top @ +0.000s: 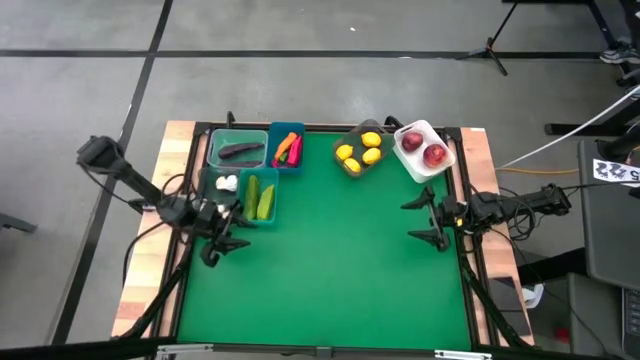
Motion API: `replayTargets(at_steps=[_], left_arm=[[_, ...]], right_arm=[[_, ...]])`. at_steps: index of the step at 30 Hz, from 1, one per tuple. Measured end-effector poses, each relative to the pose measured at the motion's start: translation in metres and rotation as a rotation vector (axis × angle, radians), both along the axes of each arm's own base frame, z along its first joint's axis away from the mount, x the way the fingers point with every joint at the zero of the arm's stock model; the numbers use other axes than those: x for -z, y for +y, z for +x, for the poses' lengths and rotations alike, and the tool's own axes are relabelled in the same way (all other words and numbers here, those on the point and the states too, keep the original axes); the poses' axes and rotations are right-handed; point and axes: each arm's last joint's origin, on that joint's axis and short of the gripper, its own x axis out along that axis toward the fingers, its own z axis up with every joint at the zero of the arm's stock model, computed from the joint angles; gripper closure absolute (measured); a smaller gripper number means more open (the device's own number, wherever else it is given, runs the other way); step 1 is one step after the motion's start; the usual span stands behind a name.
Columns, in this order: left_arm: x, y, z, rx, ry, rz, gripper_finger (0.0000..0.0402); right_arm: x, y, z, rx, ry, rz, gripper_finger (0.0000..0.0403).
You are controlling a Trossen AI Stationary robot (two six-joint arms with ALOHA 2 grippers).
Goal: Sort produce into baskets
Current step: Return to Home Position
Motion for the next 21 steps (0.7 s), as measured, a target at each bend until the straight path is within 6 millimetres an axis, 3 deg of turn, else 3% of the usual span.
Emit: replayTargets(at_steps=[6,8,12,21], left_arm=[[0.007,0.018,0.018,-0.042,0.019,-0.03,0.0176],[-0.001,0.029,0.019,-0.042,-0.071,-0.062,0.0176],[-0.021,0.044,0.009,0.132,-0.262,0.028,0.0176],[-0.025,0.072,-0.01,-0.005,-0.189,-0.134,0.0176]], right_arm=[[0.001,0.0,0.0,-0.016,0.005,-0.006,0.0026],[0.0,0.0,0.0,0.016,-0.002,0.006,0.0026],[-0.003,-0.001,0.0,0.03,-0.011,0.054,0.0026],[-0.014,-0.001,-0.003,0.007,-0.037,0.114,0.0026]])
